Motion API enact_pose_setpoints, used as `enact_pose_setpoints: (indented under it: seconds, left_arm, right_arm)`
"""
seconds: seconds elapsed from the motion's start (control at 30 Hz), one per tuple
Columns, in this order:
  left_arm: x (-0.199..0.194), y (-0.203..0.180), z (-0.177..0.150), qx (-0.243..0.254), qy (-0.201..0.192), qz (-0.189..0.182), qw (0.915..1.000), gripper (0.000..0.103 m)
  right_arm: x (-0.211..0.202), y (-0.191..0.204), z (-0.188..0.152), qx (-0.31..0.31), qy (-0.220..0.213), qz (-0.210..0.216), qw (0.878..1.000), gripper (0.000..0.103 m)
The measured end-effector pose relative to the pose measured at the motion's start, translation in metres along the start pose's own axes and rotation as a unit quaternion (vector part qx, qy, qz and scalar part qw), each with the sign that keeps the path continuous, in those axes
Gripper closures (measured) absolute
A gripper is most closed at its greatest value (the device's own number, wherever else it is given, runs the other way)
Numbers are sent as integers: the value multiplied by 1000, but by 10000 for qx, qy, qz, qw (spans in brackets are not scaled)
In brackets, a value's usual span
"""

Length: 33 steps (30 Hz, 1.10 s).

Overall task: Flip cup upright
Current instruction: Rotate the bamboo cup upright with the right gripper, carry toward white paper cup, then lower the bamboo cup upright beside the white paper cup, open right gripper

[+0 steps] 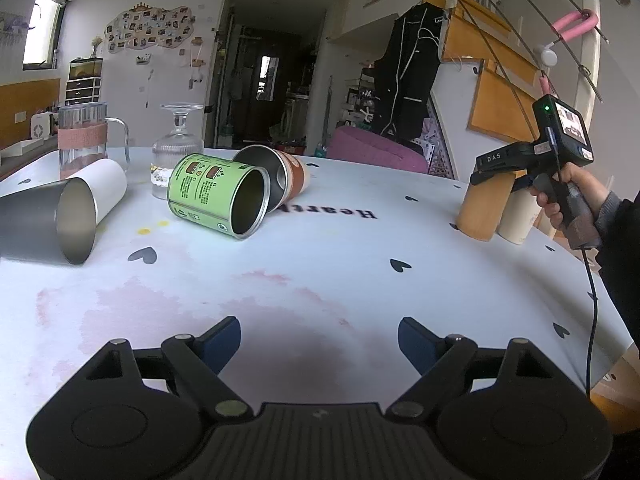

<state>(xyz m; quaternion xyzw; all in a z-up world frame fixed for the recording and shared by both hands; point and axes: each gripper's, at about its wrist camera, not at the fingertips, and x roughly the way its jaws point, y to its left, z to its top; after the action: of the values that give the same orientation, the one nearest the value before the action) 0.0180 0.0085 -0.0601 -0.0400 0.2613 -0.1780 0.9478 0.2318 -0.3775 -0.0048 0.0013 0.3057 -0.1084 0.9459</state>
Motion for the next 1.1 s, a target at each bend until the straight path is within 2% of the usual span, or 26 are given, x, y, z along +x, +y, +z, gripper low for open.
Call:
enact_pose_setpoints:
  seconds: [0.07,0.3,0.53,0.67,0.8,1.1]
  left_arm:
    - [0,-1,0,5,-8,3,10000,17]
    - [0,-10,7,131,-98,-4,9999,17]
    - [3,-18,15,233,-158,17,9996,17]
    - [3,-20,24,278,-292,35,9992,17]
    - [1,-24,33,304,-413,44,9987,17]
    - [-2,-32,46,320,-598,136,9976,15]
  right_arm:
    - [-3,0,-1,-35,-34,-61,10000,19]
    - [-42,-7,-12,91,-375,57,9992,15]
    - [-95,-3,-53,136,-841,281,9960,10]
    - [-122,-2,-75,199,-974,213,9948,10]
    - [-146,-3,-93,364,-1088,348,9928,8]
    - [-192,2,-130,352,-1505,261,9876,3]
